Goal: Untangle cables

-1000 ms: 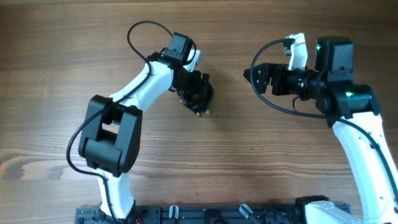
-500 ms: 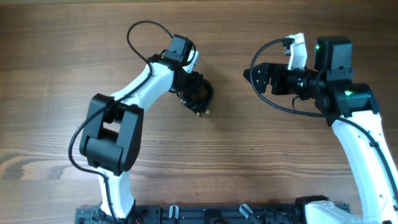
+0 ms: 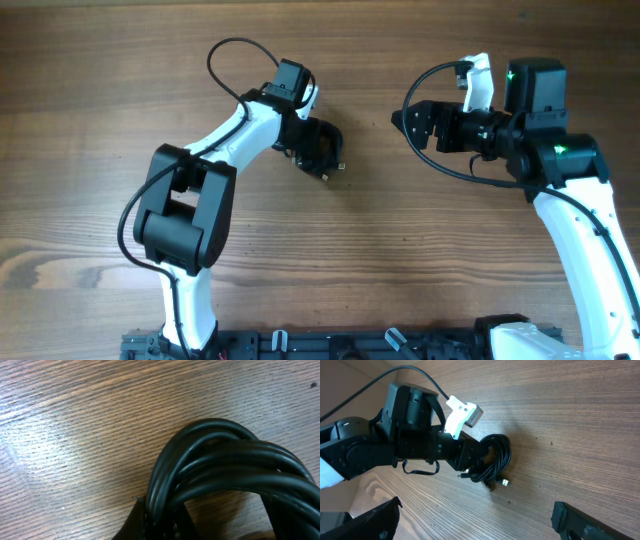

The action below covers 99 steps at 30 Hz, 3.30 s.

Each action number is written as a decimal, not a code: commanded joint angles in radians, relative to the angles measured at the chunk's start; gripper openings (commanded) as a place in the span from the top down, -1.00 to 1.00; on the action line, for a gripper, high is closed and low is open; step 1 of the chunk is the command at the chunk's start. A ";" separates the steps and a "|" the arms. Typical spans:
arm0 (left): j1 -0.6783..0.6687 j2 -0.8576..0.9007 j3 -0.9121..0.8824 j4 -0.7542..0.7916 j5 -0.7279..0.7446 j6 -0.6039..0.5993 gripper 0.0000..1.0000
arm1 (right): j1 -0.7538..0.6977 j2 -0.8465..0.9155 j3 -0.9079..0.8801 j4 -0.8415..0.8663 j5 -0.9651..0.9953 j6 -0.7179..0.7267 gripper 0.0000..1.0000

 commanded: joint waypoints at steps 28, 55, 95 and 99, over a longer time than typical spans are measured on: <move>0.235 -0.086 0.025 0.026 1.449 -0.014 0.92 | 0.132 0.062 0.021 0.211 -0.087 0.170 -0.57; 0.221 -0.086 0.025 0.034 1.385 -0.014 0.92 | 0.283 0.232 0.021 0.396 -0.047 0.397 -0.07; 0.167 -0.086 0.025 0.052 1.026 -0.101 0.92 | 0.265 0.166 0.021 0.209 0.161 0.426 -0.30; 0.167 -0.086 0.025 0.052 1.026 -0.115 0.92 | 0.265 0.171 0.021 0.178 0.179 0.439 -0.23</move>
